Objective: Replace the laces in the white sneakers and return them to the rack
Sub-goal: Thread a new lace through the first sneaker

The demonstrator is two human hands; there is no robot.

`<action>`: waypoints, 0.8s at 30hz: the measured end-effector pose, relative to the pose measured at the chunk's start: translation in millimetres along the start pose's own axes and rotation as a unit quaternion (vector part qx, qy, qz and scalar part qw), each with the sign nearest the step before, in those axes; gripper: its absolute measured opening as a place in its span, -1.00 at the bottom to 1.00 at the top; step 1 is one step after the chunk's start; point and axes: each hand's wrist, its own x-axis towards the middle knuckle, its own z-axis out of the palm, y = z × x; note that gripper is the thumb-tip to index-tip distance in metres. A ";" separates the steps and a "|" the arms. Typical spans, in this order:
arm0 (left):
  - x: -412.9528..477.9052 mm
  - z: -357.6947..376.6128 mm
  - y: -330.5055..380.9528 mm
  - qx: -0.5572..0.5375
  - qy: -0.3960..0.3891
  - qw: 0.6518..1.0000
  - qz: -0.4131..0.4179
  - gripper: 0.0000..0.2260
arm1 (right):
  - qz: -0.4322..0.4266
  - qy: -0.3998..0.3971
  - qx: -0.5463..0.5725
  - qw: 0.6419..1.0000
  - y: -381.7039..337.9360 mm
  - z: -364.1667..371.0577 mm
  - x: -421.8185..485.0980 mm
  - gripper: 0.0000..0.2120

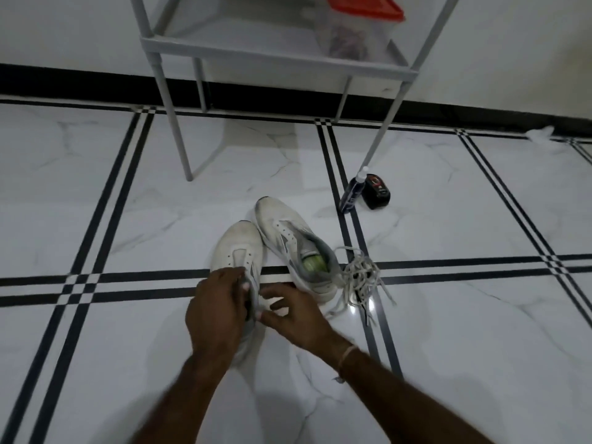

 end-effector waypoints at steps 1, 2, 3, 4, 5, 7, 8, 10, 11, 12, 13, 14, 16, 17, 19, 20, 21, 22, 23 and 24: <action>2.7 1.0 2.2 -0.005 -0.005 1.000 -0.010 -0.79 | -0.001 0.003 0.007 1.000 -2.5 -5.4 -1.6 -0.65; 4.5 1.5 4.2 -0.017 -0.002 1.000 -0.020 -0.79 | -0.008 0.016 0.010 1.000 -4.8 -12.0 -3.9 -0.69; 5.5 1.0 5.9 -0.025 0.006 0.999 -0.023 -0.76 | -0.021 0.039 0.012 0.999 -8.5 -19.3 -6.5 -0.74; 5.5 1.8 10.1 -0.024 0.015 1.000 -0.012 -0.73 | -0.035 0.069 0.018 0.997 -11.7 -29.2 -9.8 -0.80; 4.1 0.3 14.8 -0.013 0.026 1.000 0.005 -0.72 | -0.045 0.101 0.028 0.993 -15.5 -38.0 -12.6 -0.85; 1.9 3.4 31.6 0.013 0.037 0.998 0.049 -0.71 | -0.044 0.180 0.053 0.981 -18.0 -61.7 -18.2 -0.92; 0.6 6.4 41.4 0.021 0.037 0.997 0.066 -0.71 | -0.041 0.227 0.057 0.971 -15.3 -73.9 -19.5 -0.96; -2.5 16.4 63.8 0.026 0.021 0.994 0.106 -0.71 | -0.017 0.314 0.036 0.949 -1.5 -96.9 -19.5 -0.95; -4.4 22.0 74.1 0.015 0.006 0.991 0.131 -0.72 | 0.009 0.338 0.019 0.941 8.0 -104.9 -18.0 -0.94; -5.3 30.1 87.6 -0.004 -0.013 0.987 0.159 -0.74 | 0.037 0.349 -0.005 0.936 21.2 -113.5 -15.8 -0.93; -5.9 37.6 99.2 -0.022 -0.035 0.982 0.182 -0.76 | 0.062 0.343 -0.038 0.937 31.8 -118.5 -13.5 -0.93; -4.8 45.2 109.7 -0.032 -0.056 0.978 0.197 -0.77 | 0.081 0.327 -0.072 0.939 40.9 -121.2 -9.6 -0.92; 1.8 63.0 129.4 -0.040 -0.097 0.974 0.201 -0.78 | 0.106 0.292 -0.129 0.942 53.2 -123.1 -0.9 -0.88; 6.3 72.6 139.3 -0.038 -0.115 0.974 0.193 -0.77 | 0.119 0.273 -0.154 0.942 54.9 -122.6 3.3 -0.87; 16.3 87.8 153.4 -0.041 -0.146 0.972 0.180 -0.73 | 0.131 0.254 -0.197 0.938 59.5 -118.0 13.4 -0.91; 20.6 91.1 158.8 -0.044 -0.156 0.971 0.178 -0.71 | 0.135 0.246 -0.210 0.937 61.9 -115.5 16.4 -0.93; 25.8 94.9 163.4 -0.049 -0.166 0.969 0.178 -0.69 | 0.134 0.240 -0.223 0.935 65.5 -115.9 17.6 -0.91; 30.4 97.0 166.5 -0.053 -0.177 0.966 0.180 -0.66 | 0.130 0.235 -0.237 0.934 69.8 -119.5 16.8 -0.89; 36.2 100.6 169.5 -0.059 -0.196 0.960 0.189 -0.61 | 0.123 0.239 -0.234 0.934 71.3 -128.1 14.1 -0.89; 40.8 102.2 171.0 -0.065 -0.223 0.952 0.201 -0.56 | 0.112 0.240 -0.212 0.941 71.7 -137.9 9.8 -0.92</action>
